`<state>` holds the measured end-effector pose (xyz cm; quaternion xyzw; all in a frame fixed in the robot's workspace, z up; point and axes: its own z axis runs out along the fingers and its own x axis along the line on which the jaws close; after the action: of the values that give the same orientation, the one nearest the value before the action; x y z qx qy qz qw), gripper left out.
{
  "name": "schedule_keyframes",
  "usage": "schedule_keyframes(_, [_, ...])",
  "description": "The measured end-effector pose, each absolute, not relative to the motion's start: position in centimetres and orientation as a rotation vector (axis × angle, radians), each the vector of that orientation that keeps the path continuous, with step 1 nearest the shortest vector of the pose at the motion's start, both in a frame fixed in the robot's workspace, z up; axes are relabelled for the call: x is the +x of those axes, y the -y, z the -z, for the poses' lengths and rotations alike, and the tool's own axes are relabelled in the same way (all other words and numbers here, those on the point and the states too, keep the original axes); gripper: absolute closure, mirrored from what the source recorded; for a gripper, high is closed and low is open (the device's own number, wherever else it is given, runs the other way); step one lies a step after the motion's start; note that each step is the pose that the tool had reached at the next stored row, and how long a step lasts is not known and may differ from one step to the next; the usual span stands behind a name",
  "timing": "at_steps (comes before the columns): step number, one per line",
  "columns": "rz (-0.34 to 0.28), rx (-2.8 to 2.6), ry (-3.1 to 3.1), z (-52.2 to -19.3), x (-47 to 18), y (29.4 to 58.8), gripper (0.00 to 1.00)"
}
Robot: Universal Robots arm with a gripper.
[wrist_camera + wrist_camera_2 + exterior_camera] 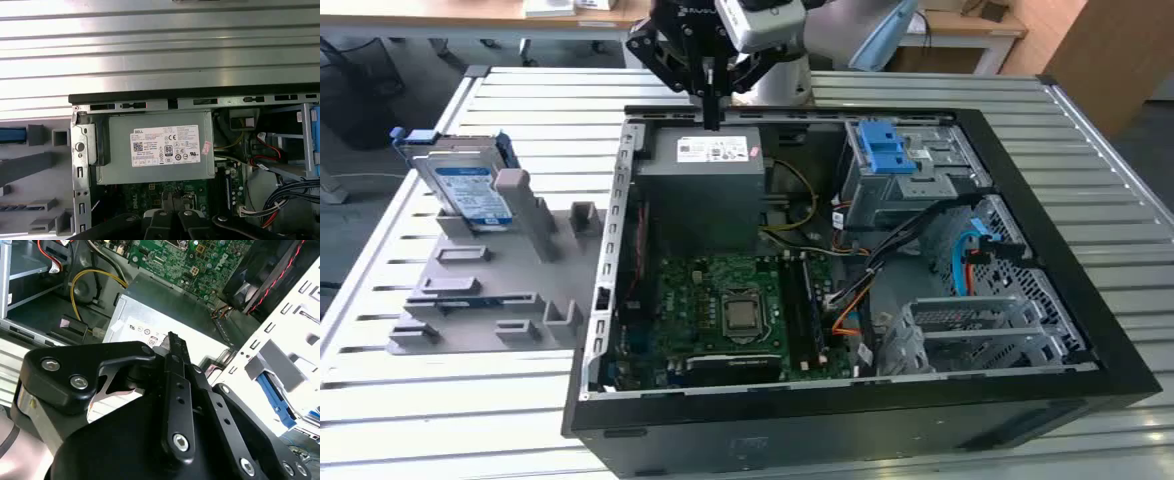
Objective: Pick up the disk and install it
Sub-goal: 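Reach for the disk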
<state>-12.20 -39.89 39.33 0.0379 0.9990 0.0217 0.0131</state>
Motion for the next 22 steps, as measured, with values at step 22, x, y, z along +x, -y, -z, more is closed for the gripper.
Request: schedule_keyframes(22, [-0.068, 0.118, -3.112, -39.33, -12.91, 39.9, 0.89])
